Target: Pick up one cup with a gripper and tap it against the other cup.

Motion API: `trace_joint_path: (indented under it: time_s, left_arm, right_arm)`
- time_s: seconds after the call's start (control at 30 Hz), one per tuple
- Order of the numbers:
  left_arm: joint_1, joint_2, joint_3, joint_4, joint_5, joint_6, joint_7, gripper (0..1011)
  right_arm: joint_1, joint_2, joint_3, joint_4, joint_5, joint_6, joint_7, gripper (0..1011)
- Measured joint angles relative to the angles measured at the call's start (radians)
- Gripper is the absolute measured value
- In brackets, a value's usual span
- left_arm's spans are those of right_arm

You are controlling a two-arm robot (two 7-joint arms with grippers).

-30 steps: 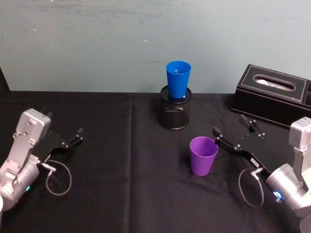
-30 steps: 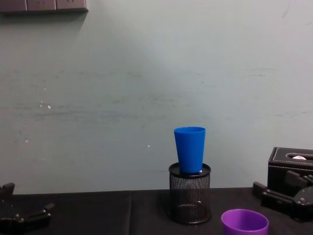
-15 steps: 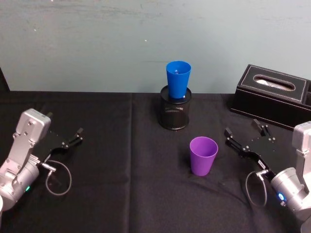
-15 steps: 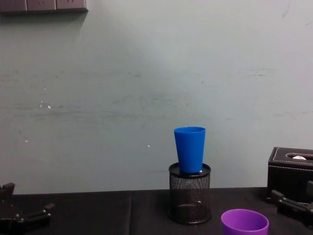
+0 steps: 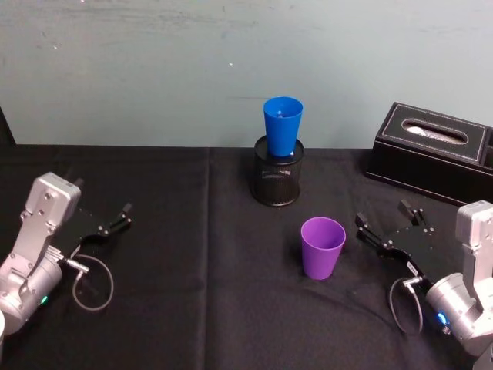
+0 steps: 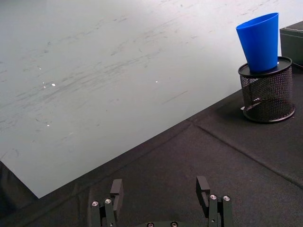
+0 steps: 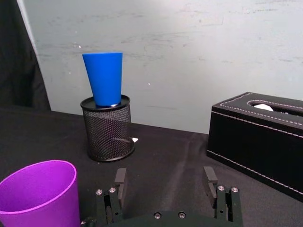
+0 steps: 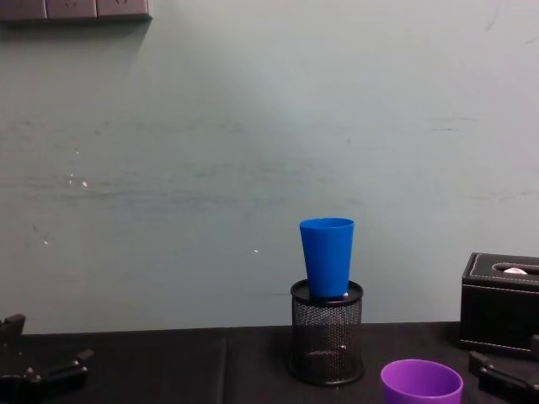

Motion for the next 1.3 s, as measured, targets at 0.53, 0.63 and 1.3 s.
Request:
trace_joint_path:
  time_s: [0.53, 0.63, 1.3]
  left_arm:
    - [0.0, 0.0, 0.0, 0.0, 0.0, 0.0, 0.0, 1011]
    - [0.0, 0.0, 0.0, 0.0, 0.0, 0.0, 0.0, 1011]
    - [0.0, 0.0, 0.0, 0.0, 0.0, 0.0, 0.0, 1011]
  right_arm:
    - [0.002, -0.004, 0.004, 0.008, -0.005, 0.002, 0.005, 1003]
    - [0.002, -0.004, 0.004, 0.008, -0.005, 0.002, 0.005, 1003]
    - [0.001, -0.003, 0.003, 0.006, -0.003, 0.001, 0.006, 1003]
